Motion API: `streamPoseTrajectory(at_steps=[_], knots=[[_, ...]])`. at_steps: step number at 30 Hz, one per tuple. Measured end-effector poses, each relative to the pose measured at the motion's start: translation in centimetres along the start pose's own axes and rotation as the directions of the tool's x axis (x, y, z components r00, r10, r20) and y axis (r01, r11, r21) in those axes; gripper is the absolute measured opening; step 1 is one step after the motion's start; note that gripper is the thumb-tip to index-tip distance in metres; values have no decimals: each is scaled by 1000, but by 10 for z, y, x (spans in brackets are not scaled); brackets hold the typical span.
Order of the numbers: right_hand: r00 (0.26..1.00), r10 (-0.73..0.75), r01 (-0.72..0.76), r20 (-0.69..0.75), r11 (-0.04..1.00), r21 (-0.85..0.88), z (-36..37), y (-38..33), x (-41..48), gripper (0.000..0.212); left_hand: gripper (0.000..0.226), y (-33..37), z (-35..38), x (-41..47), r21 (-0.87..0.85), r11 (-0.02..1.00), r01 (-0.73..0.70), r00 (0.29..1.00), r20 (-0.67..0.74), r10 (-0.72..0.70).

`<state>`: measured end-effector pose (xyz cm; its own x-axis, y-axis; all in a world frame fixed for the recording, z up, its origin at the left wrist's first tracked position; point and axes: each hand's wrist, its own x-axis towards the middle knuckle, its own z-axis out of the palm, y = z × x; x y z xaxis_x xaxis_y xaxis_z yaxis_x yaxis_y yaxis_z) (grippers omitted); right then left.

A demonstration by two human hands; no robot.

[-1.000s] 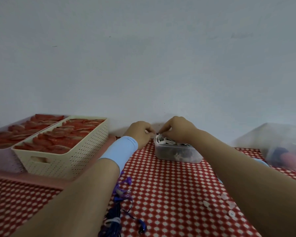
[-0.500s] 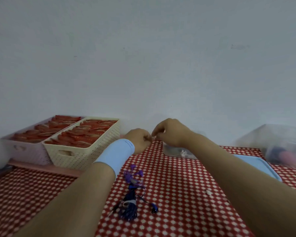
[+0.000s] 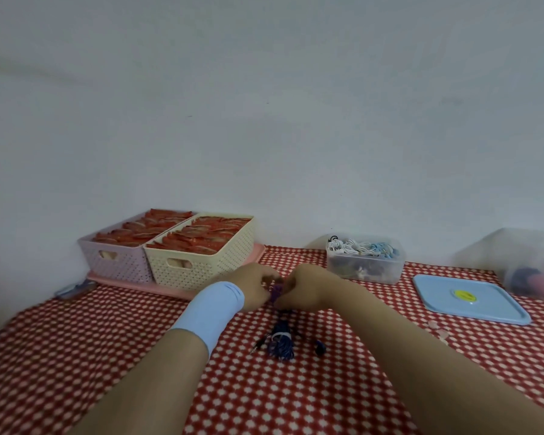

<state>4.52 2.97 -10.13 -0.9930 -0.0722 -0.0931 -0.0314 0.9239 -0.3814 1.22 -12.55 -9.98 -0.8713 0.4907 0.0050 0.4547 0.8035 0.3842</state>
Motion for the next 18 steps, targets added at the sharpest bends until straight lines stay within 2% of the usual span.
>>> streamPoseTrajectory(at_steps=[4, 7, 11, 13, 15, 16, 18], knots=[[998, -3, 14, -55, 981, 195, -17, 7, -14, 20, 30, 7, -12, -6, -62, 995, -76, 996, -47, 73], [991, 24, 22, -131, 939, 343, -32, 17, -29, 34, 17, 25, -15, -6, -147, 979, -140, 986, -117, 123], [974, 92, 32, -207, 849, 527, -46, 37, -55, 44, 26, 54, -11, -1, -328, 934, -140, 982, -168, 88], [977, 98, 34, -188, 803, 596, -51, 54, -69, 40, 29, 71, -3, 0, -512, 850, -125, 988, -140, 61], [978, 96, 49, -187, 760, 648, -54, 73, -84, 29, 26, 86, 9, 0, -728, 678, -98, 995, -63, 77], [975, 98, 61, -199, 742, 667, -55, 84, -92, 22, 24, 95, 17, 0, -800, 594, -79, 994, -18, 108], [972, 95, 83, -213, 715, 694, -55, 100, -103, 16, 22, 107, 30, 2, -860, 508, -45, 985, 47, 166]])
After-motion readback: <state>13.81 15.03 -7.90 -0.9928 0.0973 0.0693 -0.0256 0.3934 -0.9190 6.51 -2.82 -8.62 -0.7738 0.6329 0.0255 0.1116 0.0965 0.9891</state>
